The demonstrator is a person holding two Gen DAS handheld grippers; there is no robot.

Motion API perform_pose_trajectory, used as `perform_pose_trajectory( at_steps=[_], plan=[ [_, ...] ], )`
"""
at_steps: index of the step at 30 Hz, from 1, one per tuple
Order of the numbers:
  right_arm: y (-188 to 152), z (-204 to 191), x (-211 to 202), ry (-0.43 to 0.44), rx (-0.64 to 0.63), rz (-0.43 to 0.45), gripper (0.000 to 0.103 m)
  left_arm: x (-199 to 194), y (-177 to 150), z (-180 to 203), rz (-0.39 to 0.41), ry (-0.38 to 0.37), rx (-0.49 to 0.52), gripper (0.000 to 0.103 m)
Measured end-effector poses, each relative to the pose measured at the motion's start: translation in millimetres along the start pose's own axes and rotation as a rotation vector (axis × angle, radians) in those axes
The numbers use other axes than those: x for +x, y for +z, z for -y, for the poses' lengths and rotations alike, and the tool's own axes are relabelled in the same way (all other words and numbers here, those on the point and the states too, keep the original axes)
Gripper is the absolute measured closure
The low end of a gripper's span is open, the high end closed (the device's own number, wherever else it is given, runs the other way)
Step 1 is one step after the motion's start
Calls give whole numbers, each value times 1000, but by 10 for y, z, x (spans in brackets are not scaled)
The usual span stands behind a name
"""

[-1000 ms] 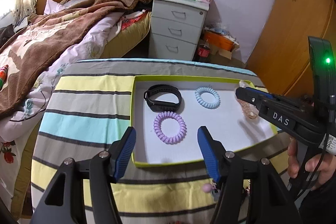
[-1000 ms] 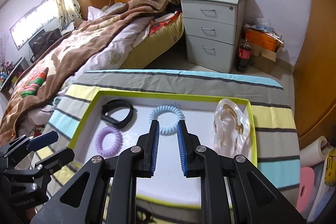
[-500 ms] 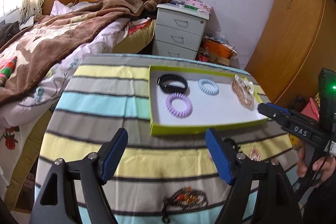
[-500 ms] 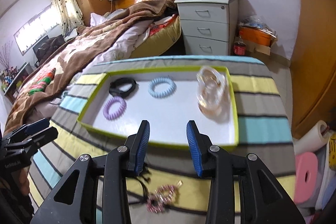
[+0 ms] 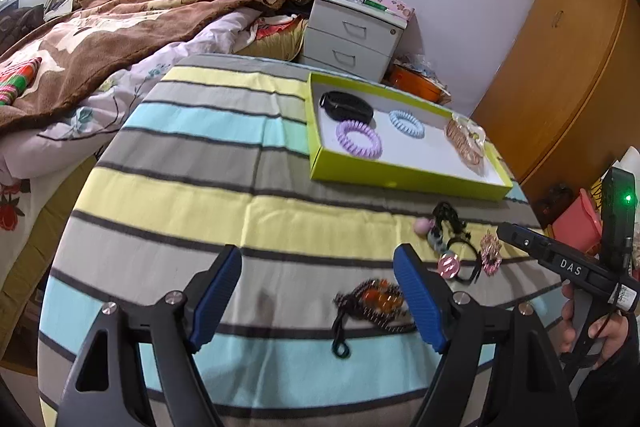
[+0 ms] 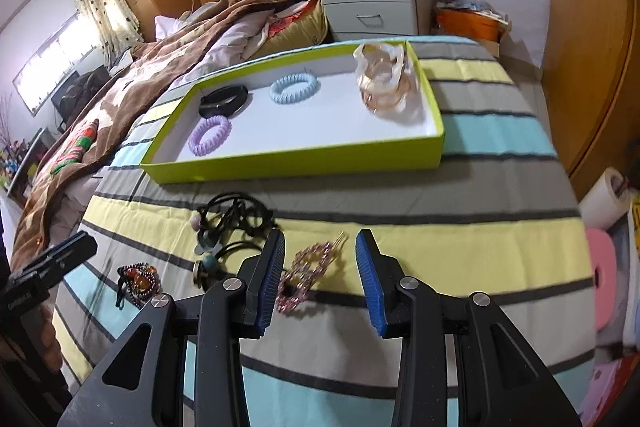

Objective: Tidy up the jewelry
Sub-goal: 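Move both grippers from the tray to the jewelry pile on the bedspread, then close the right gripper on the pink beaded hair clip, then close the left gripper on the dark beaded bracelet while the right gripper holds the pink clip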

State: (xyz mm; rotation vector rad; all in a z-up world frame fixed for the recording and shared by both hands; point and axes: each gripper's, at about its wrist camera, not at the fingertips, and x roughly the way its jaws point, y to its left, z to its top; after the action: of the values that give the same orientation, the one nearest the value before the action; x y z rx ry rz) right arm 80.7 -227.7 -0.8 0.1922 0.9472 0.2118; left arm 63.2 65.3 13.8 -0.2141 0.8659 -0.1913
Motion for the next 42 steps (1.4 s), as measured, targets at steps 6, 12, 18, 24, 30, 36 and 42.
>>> perform_pose_trajectory(
  at_steps=[6,12,18,24,30,36,42],
  plan=[
    [-61,-52,69,-51,12,-12,56,7,-93,-41,-14,-5,-10,23],
    [-103,-117,117,-92,-8,-20,56,8,-118,-78,-17,-2,-23,23],
    [-137,-152,104,-112,-28,-13,60,22,-131,-130,-24,5,-33,23],
    [-162,-113,67,-78,-9,-5,79,12,-153,-165,-30,8,-47,22],
    [-144,-48,-15,-33,14,22,90,14,-173,-123,-41,7,-35,22],
    [-147,62,-94,18,50,39,95,54,-178,-14,-58,1,-10,22],
    [-139,170,-155,41,83,52,96,120,-190,49,-84,5,5,22]
  ],
)
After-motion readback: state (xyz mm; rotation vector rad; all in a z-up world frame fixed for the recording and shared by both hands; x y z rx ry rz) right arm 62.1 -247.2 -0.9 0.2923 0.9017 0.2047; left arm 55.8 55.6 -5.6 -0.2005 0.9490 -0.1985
